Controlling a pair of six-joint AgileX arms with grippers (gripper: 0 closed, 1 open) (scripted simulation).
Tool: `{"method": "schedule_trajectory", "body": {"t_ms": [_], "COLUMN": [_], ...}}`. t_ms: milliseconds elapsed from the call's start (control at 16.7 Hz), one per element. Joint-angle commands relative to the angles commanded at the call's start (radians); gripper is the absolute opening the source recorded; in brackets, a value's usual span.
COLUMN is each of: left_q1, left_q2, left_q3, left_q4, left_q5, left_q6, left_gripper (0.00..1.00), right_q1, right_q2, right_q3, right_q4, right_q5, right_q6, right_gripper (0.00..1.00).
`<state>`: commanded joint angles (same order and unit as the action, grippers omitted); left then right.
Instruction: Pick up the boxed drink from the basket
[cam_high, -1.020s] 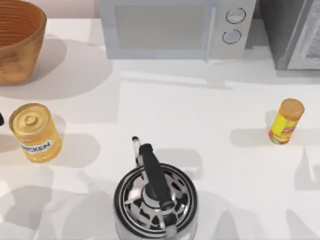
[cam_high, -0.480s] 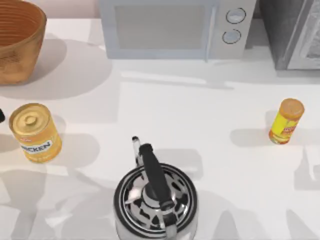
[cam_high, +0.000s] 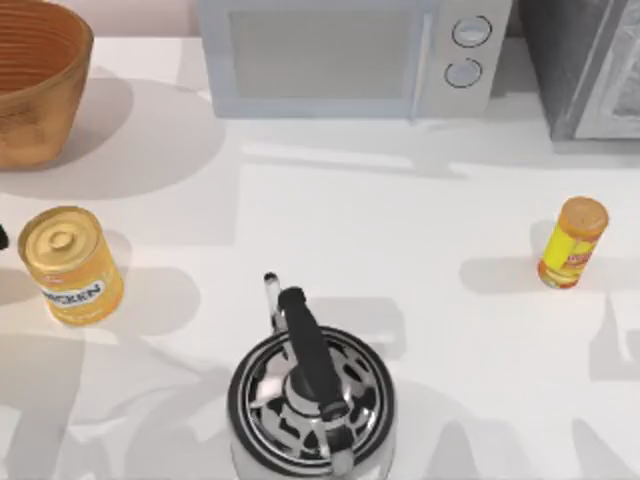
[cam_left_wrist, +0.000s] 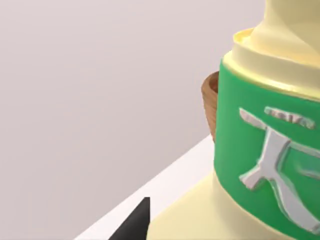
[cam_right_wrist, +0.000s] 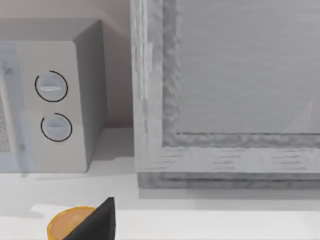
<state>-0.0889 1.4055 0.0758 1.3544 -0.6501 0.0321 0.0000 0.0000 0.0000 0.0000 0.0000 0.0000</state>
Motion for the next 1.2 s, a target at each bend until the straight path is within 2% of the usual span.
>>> {"method": "schedule_trajectory", "body": {"t_ms": [120, 900, 1200], "left_q1": [0.000, 0.000, 0.000], "left_q2": [0.000, 0.000, 0.000], "left_q3": [0.000, 0.000, 0.000], "left_q4": [0.000, 0.000, 0.000], "left_q5": [0.000, 0.000, 0.000], "left_q6": [0.000, 0.000, 0.000], "left_gripper": [0.00, 0.98, 1.00], "right_q1": [0.000, 0.000, 0.000], "right_q2": [0.000, 0.000, 0.000], "right_q3": [0.000, 0.000, 0.000], "right_q4": [0.000, 0.000, 0.000], "right_q5": [0.000, 0.000, 0.000], "right_q6": [0.000, 0.000, 0.000], "right_gripper": [1.00, 1.00, 1.00]}}
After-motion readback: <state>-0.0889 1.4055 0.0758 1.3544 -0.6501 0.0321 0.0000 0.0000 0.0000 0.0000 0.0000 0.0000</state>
